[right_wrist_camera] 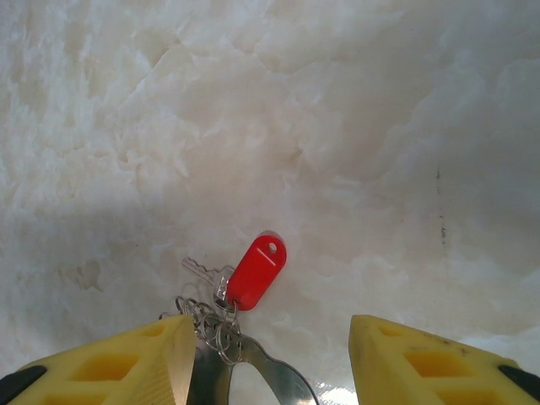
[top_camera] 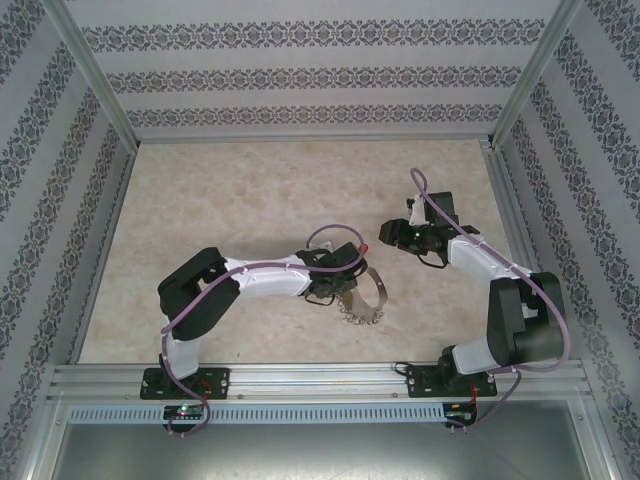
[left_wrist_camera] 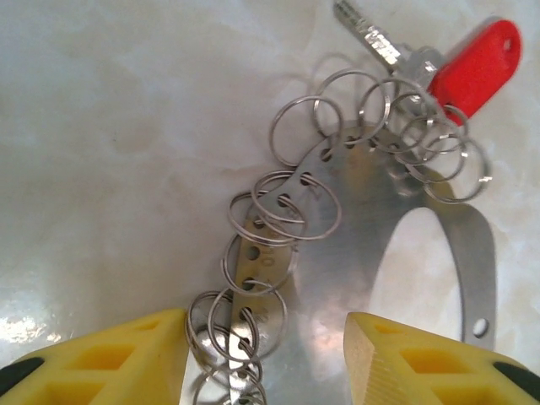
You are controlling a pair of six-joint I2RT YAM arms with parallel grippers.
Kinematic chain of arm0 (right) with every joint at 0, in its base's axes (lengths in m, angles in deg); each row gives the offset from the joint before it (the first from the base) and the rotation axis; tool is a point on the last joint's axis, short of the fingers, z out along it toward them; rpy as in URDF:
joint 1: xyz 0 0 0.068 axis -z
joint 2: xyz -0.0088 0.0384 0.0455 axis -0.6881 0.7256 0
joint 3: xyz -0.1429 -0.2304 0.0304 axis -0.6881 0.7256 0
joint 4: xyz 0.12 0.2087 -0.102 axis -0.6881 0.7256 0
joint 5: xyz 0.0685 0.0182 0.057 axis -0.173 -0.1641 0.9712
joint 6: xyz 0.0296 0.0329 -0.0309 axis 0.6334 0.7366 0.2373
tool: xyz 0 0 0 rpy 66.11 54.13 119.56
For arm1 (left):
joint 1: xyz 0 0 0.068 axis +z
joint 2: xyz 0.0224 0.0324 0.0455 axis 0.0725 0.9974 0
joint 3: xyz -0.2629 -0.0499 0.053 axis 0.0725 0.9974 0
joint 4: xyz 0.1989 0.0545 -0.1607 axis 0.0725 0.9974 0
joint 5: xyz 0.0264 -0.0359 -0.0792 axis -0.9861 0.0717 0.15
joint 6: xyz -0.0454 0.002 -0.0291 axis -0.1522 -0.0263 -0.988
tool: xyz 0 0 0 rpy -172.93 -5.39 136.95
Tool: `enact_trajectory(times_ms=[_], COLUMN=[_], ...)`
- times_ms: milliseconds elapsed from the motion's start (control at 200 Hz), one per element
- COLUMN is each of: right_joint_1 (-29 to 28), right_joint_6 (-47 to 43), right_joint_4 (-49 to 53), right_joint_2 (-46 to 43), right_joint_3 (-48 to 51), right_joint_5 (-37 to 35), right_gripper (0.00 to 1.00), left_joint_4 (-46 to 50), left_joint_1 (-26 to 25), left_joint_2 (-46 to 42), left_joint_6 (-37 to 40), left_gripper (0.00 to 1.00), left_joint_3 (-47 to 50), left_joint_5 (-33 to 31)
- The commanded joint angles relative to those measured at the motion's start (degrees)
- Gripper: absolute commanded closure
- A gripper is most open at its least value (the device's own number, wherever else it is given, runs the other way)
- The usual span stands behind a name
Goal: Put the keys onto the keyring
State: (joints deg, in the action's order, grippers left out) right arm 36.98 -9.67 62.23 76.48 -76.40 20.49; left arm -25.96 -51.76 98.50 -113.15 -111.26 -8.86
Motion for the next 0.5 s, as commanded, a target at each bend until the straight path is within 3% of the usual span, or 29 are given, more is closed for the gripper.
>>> enact_trajectory(times_ms=[0, 220, 410, 495], right_joint_1=[0.5, 0.6, 0.6, 0.7], right_joint_6=[-0.4, 0.3, 1.5, 1.7], right_joint_4=[-0.9, -1.1, -1.7, -2.0], right_joint_2=[0.2, -0.7, -2.0, -2.6], right_joint_3=[-0.5, -0.4, 0.3, 0.8], right_joint_5=[0.9, 1.6, 3.1, 3.8], right_gripper=[0.48, 0.48, 0.48, 0.48], left_joint_4=[3.4, 3.9, 6.7, 7.8], left_joint_1=[-0.4, -0.4, 0.1, 0.8], left_joint_2=[1.2, 1.7, 1.2, 0.6], left_joint_6=[-1.0, -0.2, 5.2, 10.2], left_gripper=[0.53, 0.73, 1.0, 1.0], left_joint_3=[-1.2, -1.3, -2.7, -3.6], left_joint_5=[-1.4, -2.8, -6.0, -7.7])
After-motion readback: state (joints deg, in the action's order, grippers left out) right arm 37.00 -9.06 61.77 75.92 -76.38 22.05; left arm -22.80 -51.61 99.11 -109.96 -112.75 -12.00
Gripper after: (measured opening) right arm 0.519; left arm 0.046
